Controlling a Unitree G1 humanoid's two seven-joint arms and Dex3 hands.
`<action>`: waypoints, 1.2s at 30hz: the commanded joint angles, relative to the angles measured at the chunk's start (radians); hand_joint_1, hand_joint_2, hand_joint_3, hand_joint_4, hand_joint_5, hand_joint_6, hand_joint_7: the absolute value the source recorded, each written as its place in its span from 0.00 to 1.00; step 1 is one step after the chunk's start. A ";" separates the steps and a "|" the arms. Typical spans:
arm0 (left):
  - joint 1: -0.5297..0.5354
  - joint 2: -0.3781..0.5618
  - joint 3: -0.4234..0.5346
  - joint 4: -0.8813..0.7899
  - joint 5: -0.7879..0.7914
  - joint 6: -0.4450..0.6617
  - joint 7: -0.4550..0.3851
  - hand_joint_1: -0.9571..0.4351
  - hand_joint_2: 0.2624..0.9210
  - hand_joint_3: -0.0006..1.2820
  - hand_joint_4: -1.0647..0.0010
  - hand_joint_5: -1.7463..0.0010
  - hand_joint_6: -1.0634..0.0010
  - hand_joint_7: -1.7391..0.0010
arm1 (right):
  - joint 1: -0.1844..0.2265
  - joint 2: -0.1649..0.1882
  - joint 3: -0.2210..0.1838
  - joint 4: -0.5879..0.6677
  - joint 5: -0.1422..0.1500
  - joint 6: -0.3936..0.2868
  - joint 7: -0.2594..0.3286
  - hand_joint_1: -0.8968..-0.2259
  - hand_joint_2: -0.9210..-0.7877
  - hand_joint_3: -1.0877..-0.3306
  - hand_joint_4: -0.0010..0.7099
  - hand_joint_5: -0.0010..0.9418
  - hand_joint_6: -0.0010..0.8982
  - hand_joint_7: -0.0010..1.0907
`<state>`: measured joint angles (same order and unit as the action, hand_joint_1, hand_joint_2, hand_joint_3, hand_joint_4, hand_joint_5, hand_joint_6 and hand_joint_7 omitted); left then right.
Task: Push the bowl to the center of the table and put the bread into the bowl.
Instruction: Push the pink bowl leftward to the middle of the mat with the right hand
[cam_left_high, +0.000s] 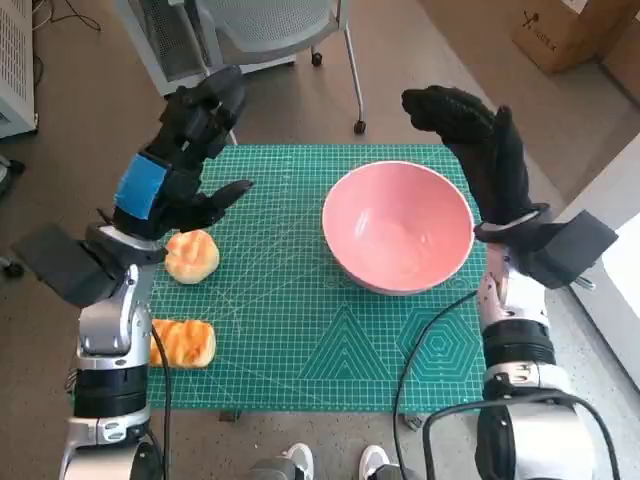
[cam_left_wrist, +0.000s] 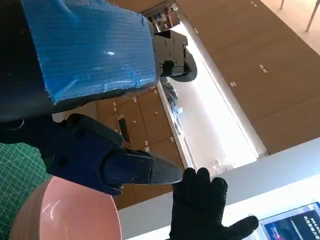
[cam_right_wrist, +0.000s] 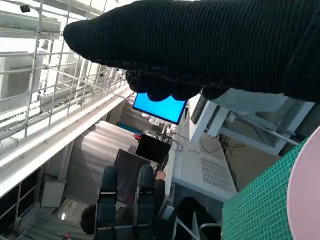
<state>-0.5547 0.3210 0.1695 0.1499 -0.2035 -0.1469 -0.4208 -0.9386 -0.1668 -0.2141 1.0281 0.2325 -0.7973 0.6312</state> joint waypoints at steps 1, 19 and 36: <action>0.010 0.013 0.008 -0.006 -0.011 0.005 -0.001 0.34 0.92 0.23 0.84 1.00 1.00 0.71 | 0.026 -0.004 0.002 0.003 0.000 0.012 0.000 0.32 0.00 0.53 0.23 0.00 0.37 0.00; 0.020 0.020 0.011 -0.005 0.001 -0.011 0.004 0.32 0.92 0.23 0.84 1.00 1.00 0.70 | -0.027 -0.116 -0.068 0.170 -0.007 0.052 -0.053 0.36 0.00 0.53 0.22 0.00 0.35 0.00; 0.025 0.019 0.009 -0.010 -0.007 -0.003 0.008 0.31 0.93 0.22 0.84 1.00 1.00 0.70 | -0.005 -0.176 -0.013 0.286 -0.190 0.195 -0.446 0.43 0.00 0.35 0.14 0.00 0.28 0.00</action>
<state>-0.5381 0.3332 0.1732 0.1492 -0.2020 -0.1478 -0.4145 -0.9739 -0.3462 -0.2351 1.2877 0.0680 -0.6493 0.2304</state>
